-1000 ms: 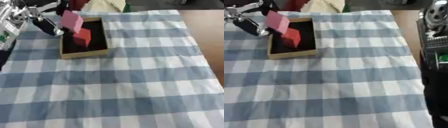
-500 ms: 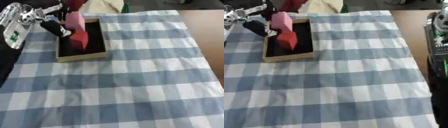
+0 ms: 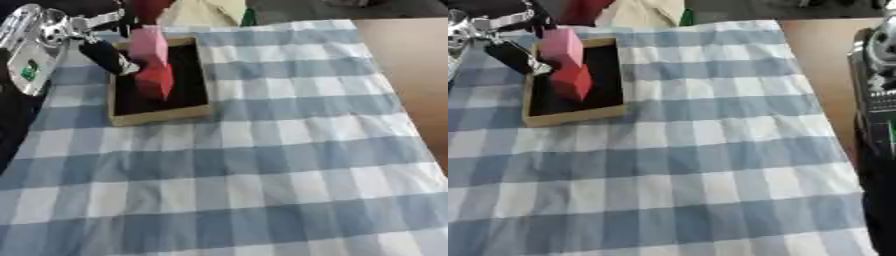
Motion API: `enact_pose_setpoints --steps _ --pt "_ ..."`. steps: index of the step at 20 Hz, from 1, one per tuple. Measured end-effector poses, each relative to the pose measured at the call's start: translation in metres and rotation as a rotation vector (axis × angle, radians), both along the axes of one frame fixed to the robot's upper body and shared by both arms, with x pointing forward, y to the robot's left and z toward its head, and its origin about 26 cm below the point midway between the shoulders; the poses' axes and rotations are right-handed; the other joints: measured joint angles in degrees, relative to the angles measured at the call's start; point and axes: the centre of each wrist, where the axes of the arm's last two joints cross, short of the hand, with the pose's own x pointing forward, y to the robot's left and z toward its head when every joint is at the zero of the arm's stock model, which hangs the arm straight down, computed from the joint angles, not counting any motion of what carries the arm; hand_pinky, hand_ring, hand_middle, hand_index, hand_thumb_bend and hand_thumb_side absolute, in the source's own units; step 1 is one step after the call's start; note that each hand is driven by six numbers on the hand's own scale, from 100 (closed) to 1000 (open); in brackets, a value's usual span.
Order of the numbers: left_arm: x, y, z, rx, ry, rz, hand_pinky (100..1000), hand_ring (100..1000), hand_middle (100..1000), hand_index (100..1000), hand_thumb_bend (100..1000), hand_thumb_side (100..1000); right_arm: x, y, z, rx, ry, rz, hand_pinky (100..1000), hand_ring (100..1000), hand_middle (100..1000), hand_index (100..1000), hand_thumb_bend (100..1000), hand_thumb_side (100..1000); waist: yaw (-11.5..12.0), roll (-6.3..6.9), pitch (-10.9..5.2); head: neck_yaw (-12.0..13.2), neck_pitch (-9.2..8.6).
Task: Pick up objects on the table and place them in the box.
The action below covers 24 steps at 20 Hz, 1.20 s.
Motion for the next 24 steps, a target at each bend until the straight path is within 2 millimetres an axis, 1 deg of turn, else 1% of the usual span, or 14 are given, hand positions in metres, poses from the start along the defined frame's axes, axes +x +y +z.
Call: enact_pose_setpoints --steps 3,5,6,7,12,14,15,17,24 --pt "-0.001 -0.001 0.002 0.034 -0.012 -0.009 788 774 712 801 100 100 0.001 -0.001 -0.002 -0.001 0.007 0.0 847 728 388 642 176 713 -0.11 0.31 -0.03 0.0 0.0" --pt "-0.001 -0.001 0.003 0.058 -0.02 -0.012 799 800 741 834 143 144 0.001 -0.001 -0.003 -0.002 0.01 -0.001 847 728 388 642 181 712 -0.12 0.54 -0.07 0.0 0.0" --pt "-0.001 -0.002 0.003 0.067 -0.025 -0.013 806 812 753 836 146 145 0.001 -0.001 -0.004 -0.002 0.014 -0.001 847 728 387 642 170 708 -0.12 0.65 -0.09 0.0 0.0" --pt "-0.001 -0.002 0.004 0.073 -0.029 -0.015 810 824 763 845 174 183 0.001 -0.002 -0.005 -0.002 0.016 -0.001 847 727 387 641 180 713 -0.12 0.72 -0.15 0.0 0.0" --pt "-0.003 -0.003 0.007 0.066 -0.053 -0.038 806 823 767 858 123 269 0.002 -0.003 -0.007 -0.003 0.027 -0.002 847 727 385 640 179 714 0.04 0.78 -0.55 0.0 0.11" --pt "-0.007 -0.005 0.011 0.047 -0.064 -0.06 808 829 772 865 128 286 0.002 -0.003 -0.008 -0.004 0.03 -0.002 847 727 385 640 179 713 0.3 0.75 -0.79 0.0 0.16" --pt "-0.008 -0.006 0.014 0.036 -0.069 -0.071 814 840 784 877 150 312 0.003 -0.003 -0.008 -0.005 0.032 -0.002 847 727 385 639 179 713 0.31 0.7 -0.91 0.0 0.2" --pt "-0.011 -0.009 0.017 0.021 -0.074 -0.088 817 848 794 885 159 335 0.004 -0.003 -0.009 -0.006 0.038 -0.003 847 727 385 639 179 712 0.48 0.67 -1.16 0.0 0.51" --pt "-0.02 -0.015 0.026 -0.025 -0.086 -0.132 814 858 803 891 173 421 0.004 -0.003 -0.012 -0.002 0.045 0.001 846 727 384 640 179 711 0.94 0.3 -1.63 -0.02 1.15"
